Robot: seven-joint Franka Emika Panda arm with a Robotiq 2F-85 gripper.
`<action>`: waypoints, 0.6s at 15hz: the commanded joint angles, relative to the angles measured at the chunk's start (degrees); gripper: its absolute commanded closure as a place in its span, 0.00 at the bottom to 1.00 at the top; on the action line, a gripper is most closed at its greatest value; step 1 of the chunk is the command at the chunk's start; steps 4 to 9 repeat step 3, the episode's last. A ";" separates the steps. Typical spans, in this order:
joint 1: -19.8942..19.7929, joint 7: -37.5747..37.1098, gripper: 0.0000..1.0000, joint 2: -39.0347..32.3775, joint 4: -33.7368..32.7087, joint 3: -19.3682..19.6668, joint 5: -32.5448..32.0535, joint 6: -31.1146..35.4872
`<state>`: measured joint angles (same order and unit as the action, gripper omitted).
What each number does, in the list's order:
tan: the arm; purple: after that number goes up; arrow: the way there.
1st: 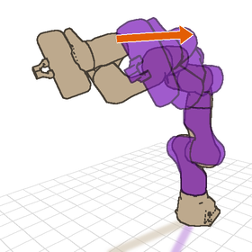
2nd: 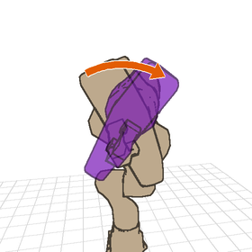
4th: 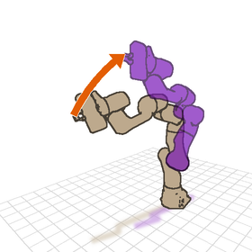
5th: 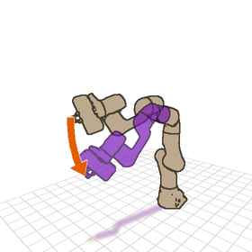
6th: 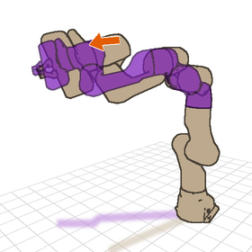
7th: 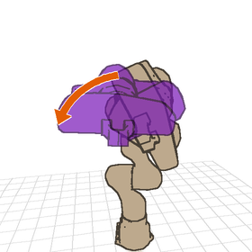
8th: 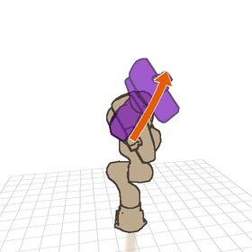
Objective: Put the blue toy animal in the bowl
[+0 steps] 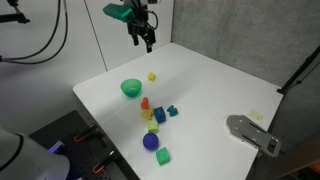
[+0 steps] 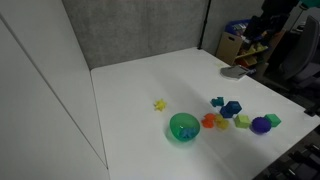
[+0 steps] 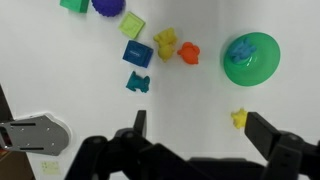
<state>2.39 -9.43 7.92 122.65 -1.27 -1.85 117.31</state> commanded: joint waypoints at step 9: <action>-1.05 0.11 0.00 2.50 2.22 -0.33 0.09 0.27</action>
